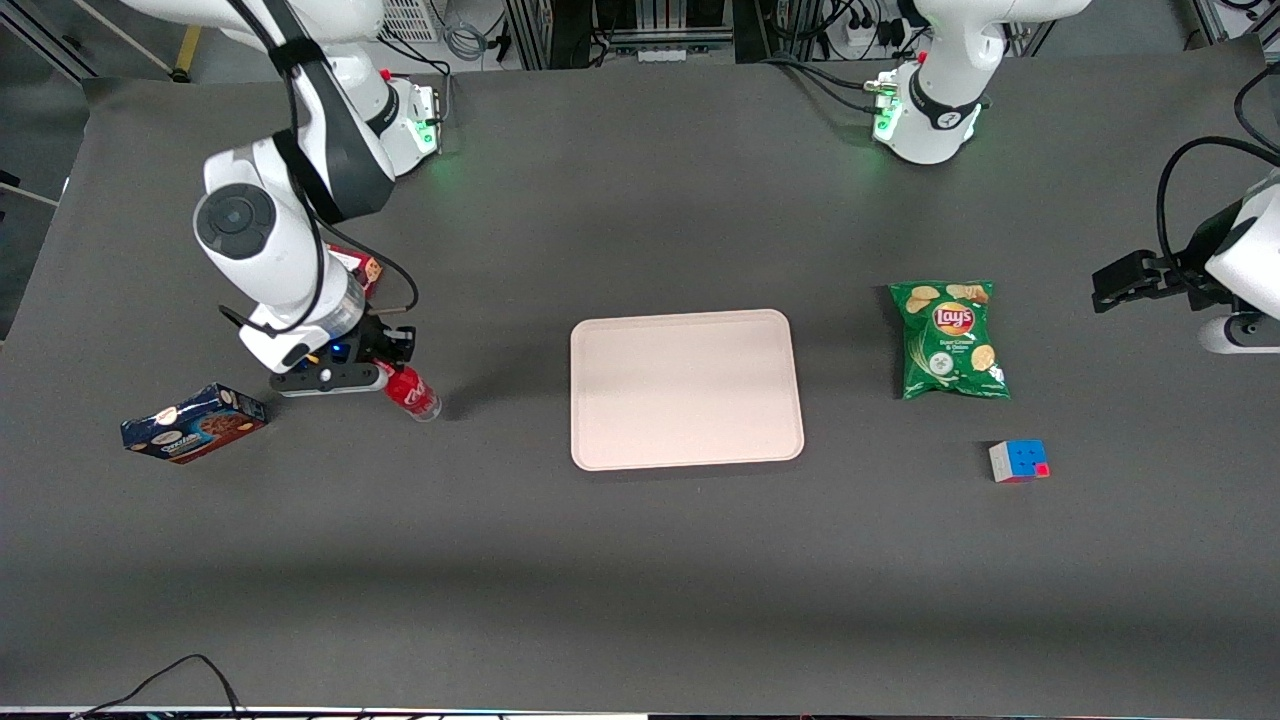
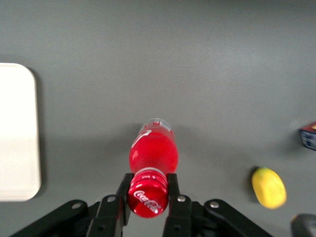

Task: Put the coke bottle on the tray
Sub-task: 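Lower the open right gripper over the bottle and close on it, then lift the held bottle and carry it over the white tray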

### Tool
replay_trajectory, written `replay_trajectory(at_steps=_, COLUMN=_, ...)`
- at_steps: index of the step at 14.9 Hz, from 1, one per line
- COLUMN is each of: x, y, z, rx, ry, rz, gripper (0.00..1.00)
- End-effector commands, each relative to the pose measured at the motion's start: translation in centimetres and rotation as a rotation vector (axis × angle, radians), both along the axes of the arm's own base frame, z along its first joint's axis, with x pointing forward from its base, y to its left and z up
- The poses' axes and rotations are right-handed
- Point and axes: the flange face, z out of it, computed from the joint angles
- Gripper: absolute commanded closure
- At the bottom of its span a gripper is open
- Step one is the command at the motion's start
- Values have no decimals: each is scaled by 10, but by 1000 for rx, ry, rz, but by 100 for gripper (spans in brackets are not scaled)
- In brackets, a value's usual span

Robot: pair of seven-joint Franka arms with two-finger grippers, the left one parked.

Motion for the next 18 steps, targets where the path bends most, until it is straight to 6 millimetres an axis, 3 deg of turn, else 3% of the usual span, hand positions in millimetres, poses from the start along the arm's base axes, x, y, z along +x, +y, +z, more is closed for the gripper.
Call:
replay_trajectory(at_steps=1, x=3, y=27, z=76, rx=-19, ry=25, rz=-5, gripper=100)
replay_trajectory(at_steps=4, x=2, y=40, z=129, rx=25, ry=50, rz=-9, gripper=100)
replay_trajectory(at_steps=7, x=-3, y=61, z=168, rx=77, ry=45, rz=-21, gripper=100)
replay_trajectory(at_steps=10, x=-11, y=115, z=187, rx=114, ry=35, rz=-75, gripper=100)
replay_trajectory(at_steps=12, x=-3, y=153, z=176, rx=144, ry=59, rz=-129, gripper=100)
replay_trajectory(at_steps=15, x=4, y=212, z=140, rx=152, ry=100, rz=-181, gripper=100)
replay_trajectory(at_steps=18, x=13, y=241, z=95, rx=99, ry=75, rz=-208, gripper=100)
